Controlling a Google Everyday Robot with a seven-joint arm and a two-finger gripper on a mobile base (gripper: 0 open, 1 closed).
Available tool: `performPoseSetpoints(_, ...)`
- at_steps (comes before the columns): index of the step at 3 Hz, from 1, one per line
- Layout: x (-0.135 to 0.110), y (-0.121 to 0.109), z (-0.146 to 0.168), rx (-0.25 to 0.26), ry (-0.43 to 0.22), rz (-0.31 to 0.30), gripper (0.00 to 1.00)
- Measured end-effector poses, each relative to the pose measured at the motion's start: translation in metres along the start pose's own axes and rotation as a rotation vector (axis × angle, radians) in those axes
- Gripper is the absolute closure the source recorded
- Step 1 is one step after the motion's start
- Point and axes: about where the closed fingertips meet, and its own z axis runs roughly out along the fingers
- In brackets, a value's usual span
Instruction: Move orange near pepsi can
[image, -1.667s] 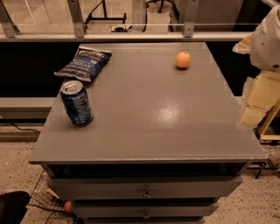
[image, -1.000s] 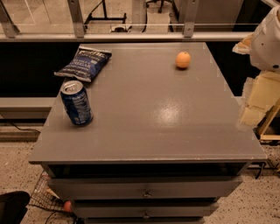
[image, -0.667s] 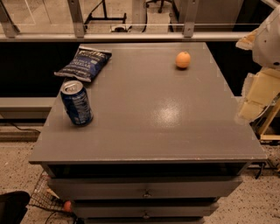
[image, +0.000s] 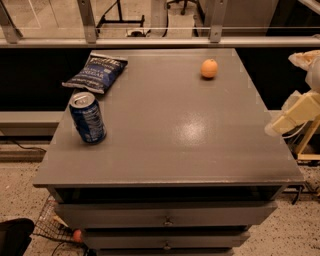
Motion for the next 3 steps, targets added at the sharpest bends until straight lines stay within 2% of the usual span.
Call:
performPoseSetpoints(1,-0.006,-0.035,0.017,0.094,-0.198,0.052,0.0)
performPoseSetpoints(2,-0.022,-0.087,0.018,0.243,-0.345,0.082,0.0)
performPoseSetpoints(3,-0.026,-0.109,0.014,0.326,-0.369,0.095,0.0)
